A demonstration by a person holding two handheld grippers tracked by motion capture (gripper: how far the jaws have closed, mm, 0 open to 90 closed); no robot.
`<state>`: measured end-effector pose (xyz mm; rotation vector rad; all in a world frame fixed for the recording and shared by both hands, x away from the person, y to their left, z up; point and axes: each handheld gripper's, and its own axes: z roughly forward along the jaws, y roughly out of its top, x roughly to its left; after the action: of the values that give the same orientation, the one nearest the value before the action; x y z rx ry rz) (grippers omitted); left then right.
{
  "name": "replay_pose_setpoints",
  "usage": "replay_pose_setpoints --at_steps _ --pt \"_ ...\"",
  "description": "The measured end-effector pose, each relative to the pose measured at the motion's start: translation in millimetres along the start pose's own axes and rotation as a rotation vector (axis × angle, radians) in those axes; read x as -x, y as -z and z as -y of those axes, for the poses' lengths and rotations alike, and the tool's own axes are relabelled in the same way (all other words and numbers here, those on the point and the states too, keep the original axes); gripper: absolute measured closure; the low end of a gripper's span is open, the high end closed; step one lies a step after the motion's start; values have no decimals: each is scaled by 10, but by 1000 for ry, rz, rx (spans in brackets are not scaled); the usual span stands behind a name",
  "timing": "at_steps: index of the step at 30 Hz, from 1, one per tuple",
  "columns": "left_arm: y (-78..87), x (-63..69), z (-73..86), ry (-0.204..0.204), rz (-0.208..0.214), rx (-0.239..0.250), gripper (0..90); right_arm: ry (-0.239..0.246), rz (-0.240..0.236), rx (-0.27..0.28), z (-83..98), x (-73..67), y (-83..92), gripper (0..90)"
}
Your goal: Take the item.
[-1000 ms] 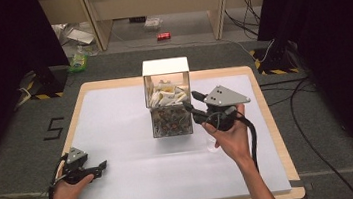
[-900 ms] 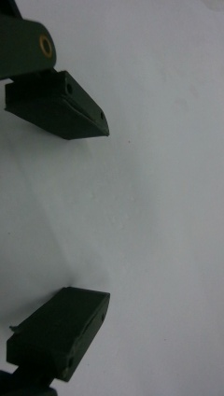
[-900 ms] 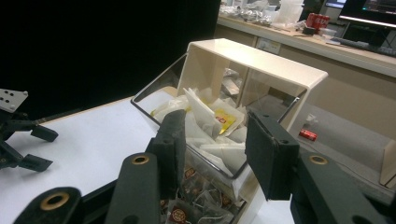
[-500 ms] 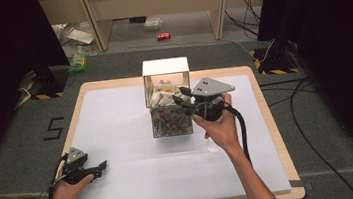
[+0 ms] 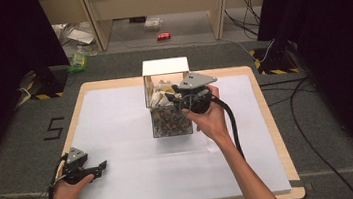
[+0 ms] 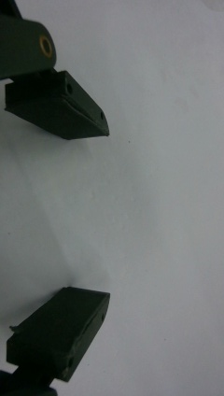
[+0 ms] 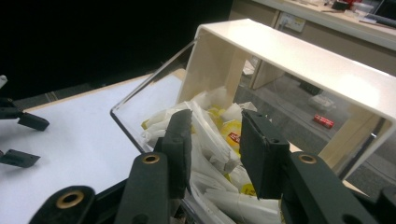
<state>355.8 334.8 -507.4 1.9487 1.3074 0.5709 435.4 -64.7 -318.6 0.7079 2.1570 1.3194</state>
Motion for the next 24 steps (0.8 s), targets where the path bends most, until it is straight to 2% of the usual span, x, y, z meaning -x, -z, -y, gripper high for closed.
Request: replay_pose_setpoints --at_steps 3,7,12,24 --pt "0 0 0 0 0 0 161 -1 -4 -15 4 11 -44 691" --pt "0 0 0 0 0 0 161 17 0 -30 25 29 -69 804" --pt "0 0 0 0 0 0 161 34 -7 -13 20 42 -48 882" --pt "0 0 0 0 0 0 161 55 5 61 -92 73 146 900"
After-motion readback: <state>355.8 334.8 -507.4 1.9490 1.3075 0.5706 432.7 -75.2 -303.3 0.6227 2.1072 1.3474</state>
